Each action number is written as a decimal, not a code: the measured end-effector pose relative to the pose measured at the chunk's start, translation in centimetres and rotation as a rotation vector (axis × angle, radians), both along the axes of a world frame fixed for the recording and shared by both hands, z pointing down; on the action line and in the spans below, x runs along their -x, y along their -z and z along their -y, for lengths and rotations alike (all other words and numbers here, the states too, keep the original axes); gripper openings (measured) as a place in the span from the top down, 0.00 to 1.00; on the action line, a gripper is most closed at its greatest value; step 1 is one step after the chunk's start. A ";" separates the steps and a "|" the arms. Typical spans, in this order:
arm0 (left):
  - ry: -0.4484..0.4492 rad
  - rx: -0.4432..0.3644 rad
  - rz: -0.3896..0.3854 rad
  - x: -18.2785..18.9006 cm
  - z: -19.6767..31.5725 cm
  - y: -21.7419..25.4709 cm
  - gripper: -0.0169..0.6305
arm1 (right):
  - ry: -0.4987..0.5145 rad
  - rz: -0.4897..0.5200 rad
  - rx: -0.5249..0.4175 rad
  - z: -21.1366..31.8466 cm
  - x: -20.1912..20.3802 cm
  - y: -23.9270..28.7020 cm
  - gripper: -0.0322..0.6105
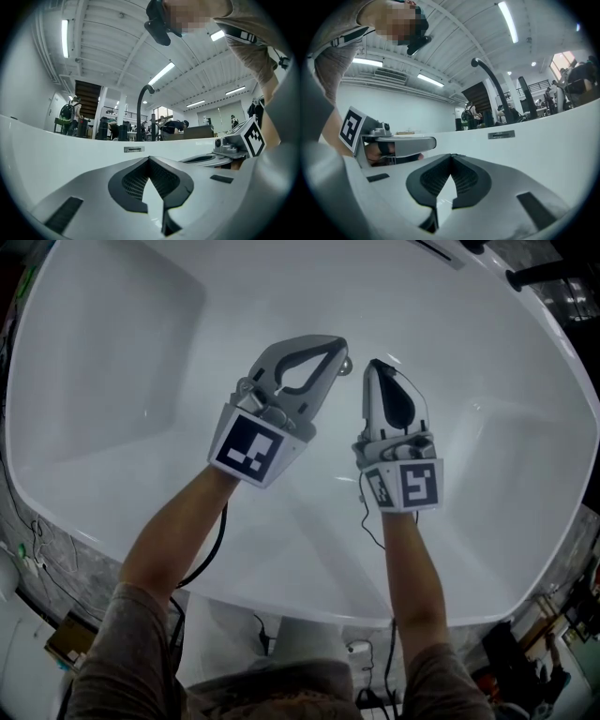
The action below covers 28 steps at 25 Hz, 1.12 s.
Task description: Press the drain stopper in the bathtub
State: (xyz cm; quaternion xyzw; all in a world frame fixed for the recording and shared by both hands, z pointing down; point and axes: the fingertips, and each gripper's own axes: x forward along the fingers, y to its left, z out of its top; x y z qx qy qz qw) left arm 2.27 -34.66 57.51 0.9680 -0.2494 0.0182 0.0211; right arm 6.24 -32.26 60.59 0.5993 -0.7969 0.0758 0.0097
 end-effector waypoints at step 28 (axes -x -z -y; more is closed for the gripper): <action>0.016 0.050 0.023 -1.2 1.5 -12.9 0.97 | 0.019 0.009 0.103 1.5 -0.6 -14.6 0.95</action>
